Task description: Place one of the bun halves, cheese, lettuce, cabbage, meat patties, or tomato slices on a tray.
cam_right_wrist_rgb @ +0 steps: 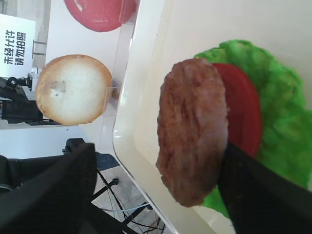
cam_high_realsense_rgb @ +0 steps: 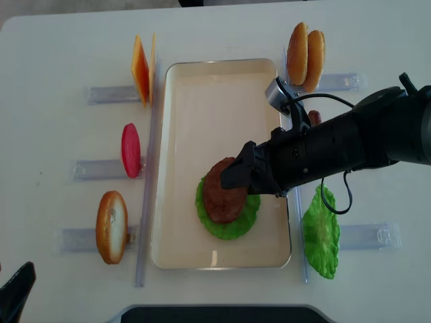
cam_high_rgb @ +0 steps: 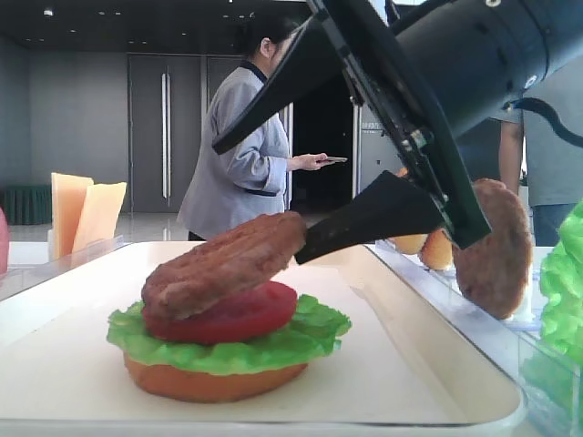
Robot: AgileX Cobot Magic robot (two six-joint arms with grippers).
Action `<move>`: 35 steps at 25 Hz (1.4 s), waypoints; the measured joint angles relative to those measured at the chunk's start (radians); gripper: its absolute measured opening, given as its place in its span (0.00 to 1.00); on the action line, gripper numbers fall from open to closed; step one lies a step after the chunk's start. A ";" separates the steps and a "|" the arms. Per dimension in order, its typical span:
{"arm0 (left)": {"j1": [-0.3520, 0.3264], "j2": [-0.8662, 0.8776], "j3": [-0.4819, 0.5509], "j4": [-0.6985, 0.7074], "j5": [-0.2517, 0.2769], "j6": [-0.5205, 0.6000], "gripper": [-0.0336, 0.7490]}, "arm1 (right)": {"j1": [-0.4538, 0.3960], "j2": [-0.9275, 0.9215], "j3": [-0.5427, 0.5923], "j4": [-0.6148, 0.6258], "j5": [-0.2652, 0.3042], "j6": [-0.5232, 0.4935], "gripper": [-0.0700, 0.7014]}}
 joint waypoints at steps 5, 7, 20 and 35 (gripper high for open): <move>0.000 0.000 0.000 0.000 0.000 0.000 0.56 | 0.061 0.000 -0.027 -0.135 -0.070 0.093 0.74; 0.000 0.000 0.000 0.000 0.000 0.000 0.56 | 0.093 0.000 -0.056 -0.223 -0.106 0.158 0.74; 0.000 0.000 0.000 0.000 0.000 0.000 0.56 | 0.137 -0.038 -0.157 -0.583 -0.179 0.445 0.74; 0.000 0.000 0.000 0.000 0.000 0.000 0.56 | 0.137 -0.137 -0.480 -1.490 0.167 1.103 0.74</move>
